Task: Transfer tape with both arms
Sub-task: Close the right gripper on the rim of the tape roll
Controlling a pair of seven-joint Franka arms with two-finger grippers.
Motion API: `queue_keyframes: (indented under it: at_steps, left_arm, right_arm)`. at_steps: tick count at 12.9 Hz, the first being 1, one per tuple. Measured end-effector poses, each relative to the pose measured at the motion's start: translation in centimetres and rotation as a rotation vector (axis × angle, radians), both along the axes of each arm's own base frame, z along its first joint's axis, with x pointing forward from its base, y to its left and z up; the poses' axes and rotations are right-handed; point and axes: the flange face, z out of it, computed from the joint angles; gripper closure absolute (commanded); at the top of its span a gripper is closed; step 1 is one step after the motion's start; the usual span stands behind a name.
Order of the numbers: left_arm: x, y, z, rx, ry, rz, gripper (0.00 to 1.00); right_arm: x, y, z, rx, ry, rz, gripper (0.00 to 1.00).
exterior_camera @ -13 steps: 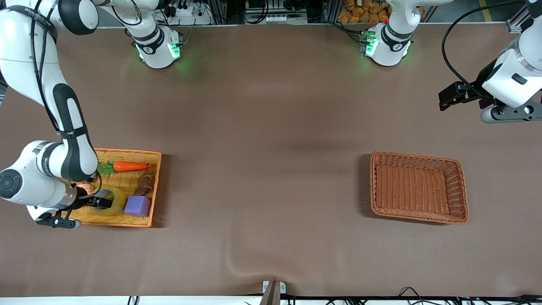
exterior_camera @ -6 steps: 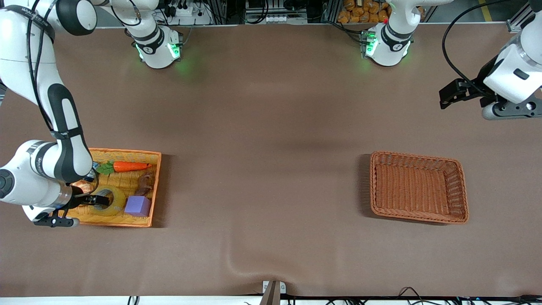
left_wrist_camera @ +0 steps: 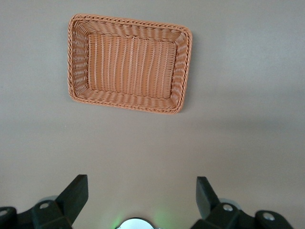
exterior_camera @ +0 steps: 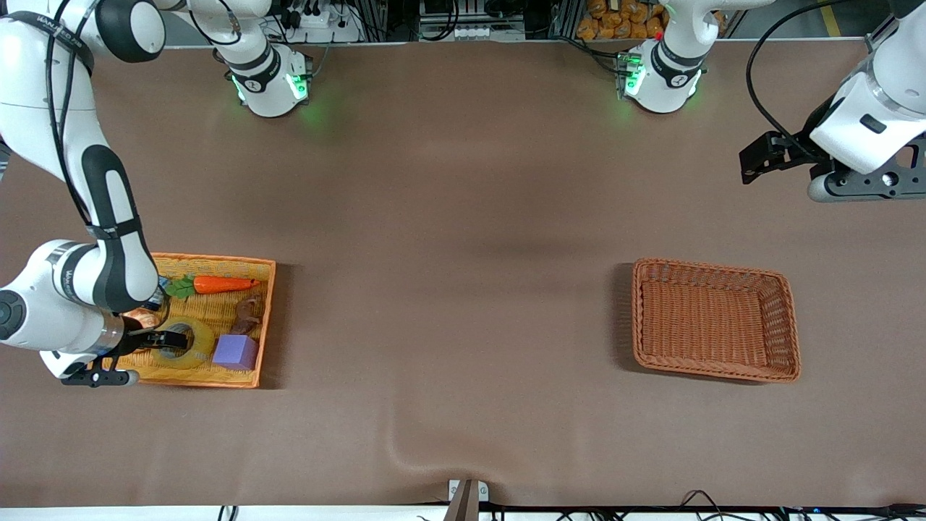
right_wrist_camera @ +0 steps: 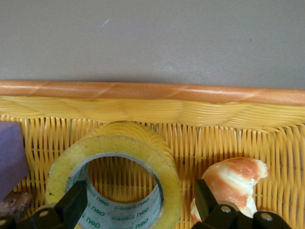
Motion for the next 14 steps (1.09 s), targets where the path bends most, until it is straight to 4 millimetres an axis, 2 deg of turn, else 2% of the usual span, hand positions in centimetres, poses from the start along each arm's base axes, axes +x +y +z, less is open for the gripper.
queue_keyframes:
  at_steps: [5,6,8,14]
  left_arm:
    - [0.0,0.4,-0.2,0.002,0.011,0.006,0.00]
    - [0.0,0.4,-0.6,0.004,0.023,0.008,0.00]
    - [0.1,0.6,-0.8,0.005,0.029,0.010,0.00]
    - [0.1,0.7,-0.8,0.005,0.029,0.012,0.00]
  right_arm:
    - [-0.4,0.1,-1.0,0.005,0.021,0.003,0.00]
    - [-0.5,0.2,-1.3,0.006,0.026,0.005,0.54]
    - [-0.5,0.6,-1.7,0.008,0.031,0.021,0.99]
    - [-0.4,0.6,-1.6,0.004,0.029,0.027,1.00]
